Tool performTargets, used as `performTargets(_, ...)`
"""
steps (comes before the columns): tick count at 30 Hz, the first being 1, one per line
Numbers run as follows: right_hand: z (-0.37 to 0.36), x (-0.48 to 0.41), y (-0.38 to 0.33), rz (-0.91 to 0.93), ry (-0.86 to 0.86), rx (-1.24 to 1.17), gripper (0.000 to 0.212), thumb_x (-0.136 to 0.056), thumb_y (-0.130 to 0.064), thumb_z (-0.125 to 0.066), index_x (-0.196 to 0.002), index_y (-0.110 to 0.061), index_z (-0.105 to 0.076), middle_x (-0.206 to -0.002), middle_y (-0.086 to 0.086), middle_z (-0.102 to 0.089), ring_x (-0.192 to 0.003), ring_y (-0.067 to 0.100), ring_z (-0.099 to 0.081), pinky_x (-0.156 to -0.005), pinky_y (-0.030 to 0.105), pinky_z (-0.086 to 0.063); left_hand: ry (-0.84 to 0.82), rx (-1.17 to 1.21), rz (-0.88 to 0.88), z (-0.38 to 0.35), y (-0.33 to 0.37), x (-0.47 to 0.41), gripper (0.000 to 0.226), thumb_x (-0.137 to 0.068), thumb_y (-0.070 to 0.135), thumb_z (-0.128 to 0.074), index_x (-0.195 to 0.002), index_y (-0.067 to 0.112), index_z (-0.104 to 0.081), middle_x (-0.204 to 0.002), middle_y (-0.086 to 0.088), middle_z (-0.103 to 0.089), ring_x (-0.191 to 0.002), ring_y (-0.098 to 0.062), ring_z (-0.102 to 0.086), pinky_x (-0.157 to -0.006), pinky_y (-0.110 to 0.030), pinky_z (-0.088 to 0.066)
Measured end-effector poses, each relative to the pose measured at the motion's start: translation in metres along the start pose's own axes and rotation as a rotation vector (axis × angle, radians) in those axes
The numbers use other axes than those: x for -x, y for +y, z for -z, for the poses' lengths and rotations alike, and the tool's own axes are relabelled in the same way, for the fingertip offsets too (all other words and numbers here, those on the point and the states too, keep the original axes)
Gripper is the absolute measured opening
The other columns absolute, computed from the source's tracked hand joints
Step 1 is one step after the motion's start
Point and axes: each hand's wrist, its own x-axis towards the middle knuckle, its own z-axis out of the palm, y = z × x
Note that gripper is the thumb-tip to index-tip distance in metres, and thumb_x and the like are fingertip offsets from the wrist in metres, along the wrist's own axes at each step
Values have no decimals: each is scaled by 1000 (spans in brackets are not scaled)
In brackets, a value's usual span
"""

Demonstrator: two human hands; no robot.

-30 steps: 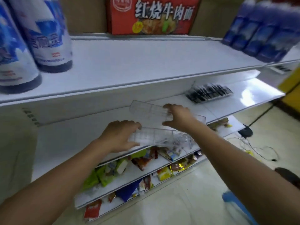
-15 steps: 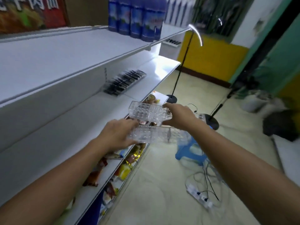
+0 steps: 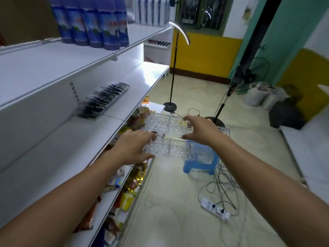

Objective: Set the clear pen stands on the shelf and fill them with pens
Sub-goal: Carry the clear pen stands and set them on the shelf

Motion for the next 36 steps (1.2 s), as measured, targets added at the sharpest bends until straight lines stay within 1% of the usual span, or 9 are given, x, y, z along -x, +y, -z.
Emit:
performTargets(5,1,-28,50,-18,-3,-32,78,-82,-54,-84,-148,-32,-49,-128,-4,-71,-121,24,-63,-105,46,-44,-41,-14,-11,-12,7,-59,65,-86,76,-64,-139,42,-45,-131,20,-64,-120,-7,-59,-105,-39,-45)
performTargets(8,2,-48,78,-19,-1,-44,78,-82,-53,-84,-149,-32,-49,-130,-4,-70,-123,24,-62,-106,46,-46,-42,-35,-30,-17,12,-93,63,-87,74,-65,-138,42,-45,-128,19,-64,-117,-7,-59,-100,-35,-44)
performTargets(15,-4,-88,113,4,-10,-57,77,-80,-53,-85,-146,-33,-51,-127,-5,-71,-122,22,-63,-106,46,-44,-39,-50,-36,-28,11,-146,63,-85,73,-67,-136,41,-47,-125,20,-65,-112,-7,-60,-97,-36,-46)
performTargets(17,-8,-100,117,-2,-22,-60,77,-80,-54,-85,-145,-33,-51,-125,-4,-71,-119,22,-64,-107,48,-44,-43,-51,-42,-32,7,-157,64,-85,73,-67,-137,40,-47,-123,20,-65,-110,-6,-60,-94,-34,-45)
performTargets(20,-12,-119,121,-14,-35,-72,76,-80,-53,-85,-145,-33,-51,-124,-5,-71,-118,22,-64,-109,48,-43,-43,-42,-46,-38,-4,-173,64,-85,74,-66,-137,41,-47,-122,21,-65,-109,-6,-60,-94,-33,-44)
performTargets(26,-15,-162,112,-44,-34,-57,78,-80,-52,-85,-147,-32,-50,-129,-6,-70,-121,20,-64,-111,48,-43,-33,-12,-74,-51,-47,-206,65,-85,73,-67,-138,40,-47,-126,20,-65,-117,-8,-61,-101,-37,-46)
performTargets(30,-16,-194,100,-69,-28,-27,79,-81,-53,-85,-147,-32,-50,-129,-6,-71,-121,21,-65,-109,49,-46,-24,-4,-91,-60,-84,-231,63,-83,75,-68,-135,43,-48,-125,22,-65,-118,-8,-60,-106,-39,-43)
performTargets(33,-17,-211,94,-87,-22,-6,79,-81,-53,-85,-148,-32,-50,-129,-6,-71,-121,21,-65,-109,48,-46,-26,10,-105,-64,-103,-245,65,-81,80,-67,-132,44,-48,-123,23,-65,-116,-7,-61,-102,-37,-46)
performTargets(36,-15,-226,92,-106,-23,14,79,-81,-52,-85,-148,-32,-49,-130,-6,-71,-121,21,-65,-109,46,-46,-23,16,-127,-64,-114,-260,66,-81,81,-67,-133,44,-49,-124,23,-66,-118,-8,-61,-106,-39,-46)
